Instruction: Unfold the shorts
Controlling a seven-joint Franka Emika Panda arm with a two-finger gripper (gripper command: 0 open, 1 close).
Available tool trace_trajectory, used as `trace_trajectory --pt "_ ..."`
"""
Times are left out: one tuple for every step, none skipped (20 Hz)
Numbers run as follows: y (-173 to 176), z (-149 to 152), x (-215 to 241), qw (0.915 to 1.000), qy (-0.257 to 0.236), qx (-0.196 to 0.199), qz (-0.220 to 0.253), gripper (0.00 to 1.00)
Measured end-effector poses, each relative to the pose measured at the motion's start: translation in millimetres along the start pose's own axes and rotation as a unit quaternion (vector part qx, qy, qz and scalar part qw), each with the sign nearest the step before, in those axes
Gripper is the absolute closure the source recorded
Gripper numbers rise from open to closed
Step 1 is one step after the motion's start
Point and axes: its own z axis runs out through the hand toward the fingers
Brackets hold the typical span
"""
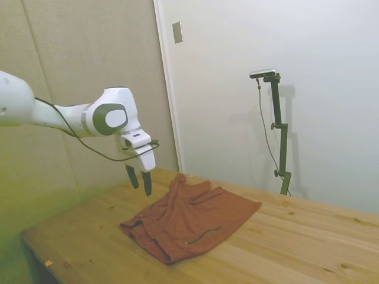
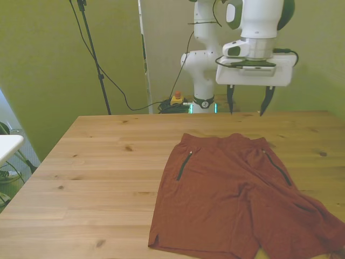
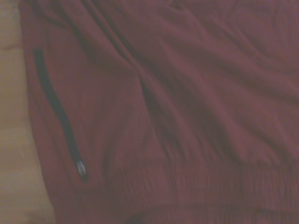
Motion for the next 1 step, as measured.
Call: trace_trajectory --pt "14.4 3.2 -6.5 1.0000 -0.002 -0.001 -0.004 0.00"
